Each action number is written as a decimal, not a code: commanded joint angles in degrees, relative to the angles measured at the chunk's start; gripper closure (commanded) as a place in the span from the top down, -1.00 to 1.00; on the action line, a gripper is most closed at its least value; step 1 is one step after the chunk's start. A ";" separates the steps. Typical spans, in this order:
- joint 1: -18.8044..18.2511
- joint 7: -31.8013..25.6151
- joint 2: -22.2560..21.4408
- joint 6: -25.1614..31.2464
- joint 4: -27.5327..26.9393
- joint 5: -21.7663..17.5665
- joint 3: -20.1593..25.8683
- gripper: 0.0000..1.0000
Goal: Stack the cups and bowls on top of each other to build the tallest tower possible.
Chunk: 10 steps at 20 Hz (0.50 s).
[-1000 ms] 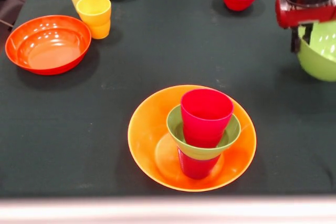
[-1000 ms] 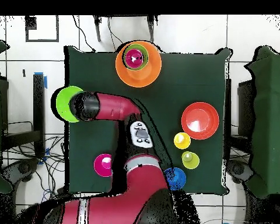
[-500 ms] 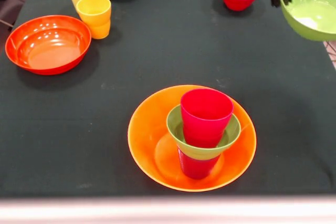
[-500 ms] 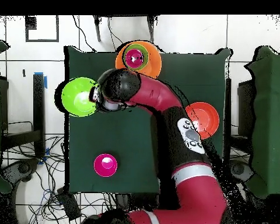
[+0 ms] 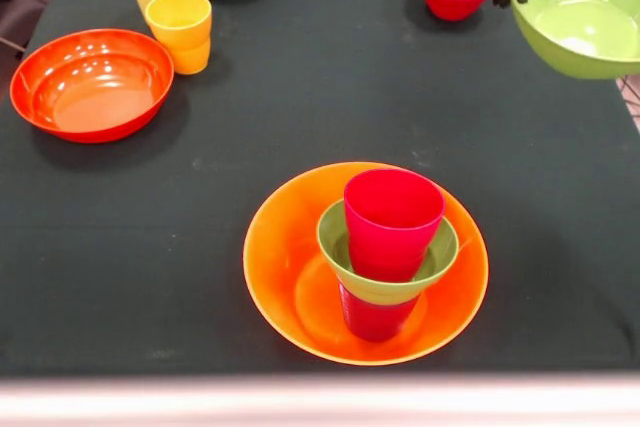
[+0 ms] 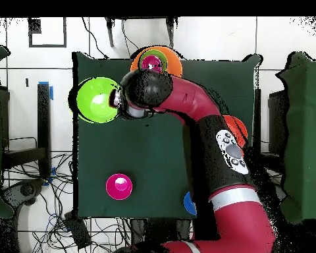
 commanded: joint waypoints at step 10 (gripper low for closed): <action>-5.43 -22.86 3.85 11.73 -15.92 -15.10 10.59 -1.00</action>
